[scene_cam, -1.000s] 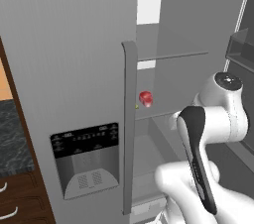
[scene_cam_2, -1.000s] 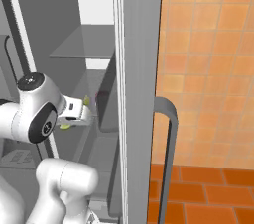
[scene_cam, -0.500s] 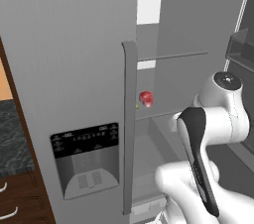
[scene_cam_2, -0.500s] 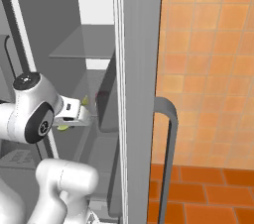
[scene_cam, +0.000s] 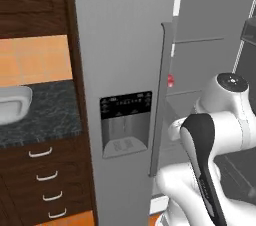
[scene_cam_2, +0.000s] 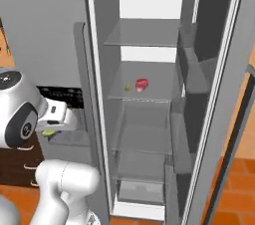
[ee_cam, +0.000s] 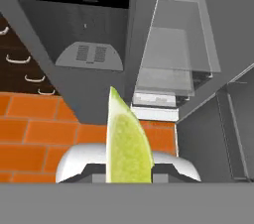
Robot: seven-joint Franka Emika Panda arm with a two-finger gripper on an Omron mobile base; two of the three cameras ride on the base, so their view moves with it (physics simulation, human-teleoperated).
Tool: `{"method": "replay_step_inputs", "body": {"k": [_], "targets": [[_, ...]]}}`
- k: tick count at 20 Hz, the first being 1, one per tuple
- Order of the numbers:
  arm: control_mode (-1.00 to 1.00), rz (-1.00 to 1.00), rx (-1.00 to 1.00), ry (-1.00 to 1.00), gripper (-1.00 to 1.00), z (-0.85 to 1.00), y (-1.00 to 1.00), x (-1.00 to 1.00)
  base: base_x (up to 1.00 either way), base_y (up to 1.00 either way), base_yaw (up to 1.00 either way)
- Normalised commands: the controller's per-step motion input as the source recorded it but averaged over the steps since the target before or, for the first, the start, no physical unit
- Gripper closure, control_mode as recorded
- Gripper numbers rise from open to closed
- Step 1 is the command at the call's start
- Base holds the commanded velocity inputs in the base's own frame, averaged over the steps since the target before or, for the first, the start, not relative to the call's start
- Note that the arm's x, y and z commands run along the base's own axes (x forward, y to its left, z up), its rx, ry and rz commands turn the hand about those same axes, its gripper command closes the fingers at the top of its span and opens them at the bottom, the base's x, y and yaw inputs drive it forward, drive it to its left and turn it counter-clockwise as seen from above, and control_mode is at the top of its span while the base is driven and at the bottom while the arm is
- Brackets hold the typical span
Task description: Place one lemon wedge and one steak in each tupperware on the nearby counter, to pack two identical lunches.
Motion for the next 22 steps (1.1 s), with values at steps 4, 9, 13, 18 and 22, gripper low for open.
{"method": "replay_step_inputs", "body": {"k": [4,9,13,18,22], "targets": [[1.00,0.00,0.00,0.00,1.00,0.00,0.00,0.00,-0.69,0.99,0.10],[1.00,0.00,0.00,0.00,1.00,0.00,0.00,0.00,-0.16,1.00,0.19],[1.00,0.00,0.00,0.00,1.00,0.00,0.00,0.00,0.21,1.00,0.29],[1.00,0.00,0.00,0.00,1.00,0.00,0.00,0.00,0.54,1.00,0.23],[1.00,0.00,0.00,0.00,1.00,0.00,0.00,0.00,0.71,1.00,0.08]]}}
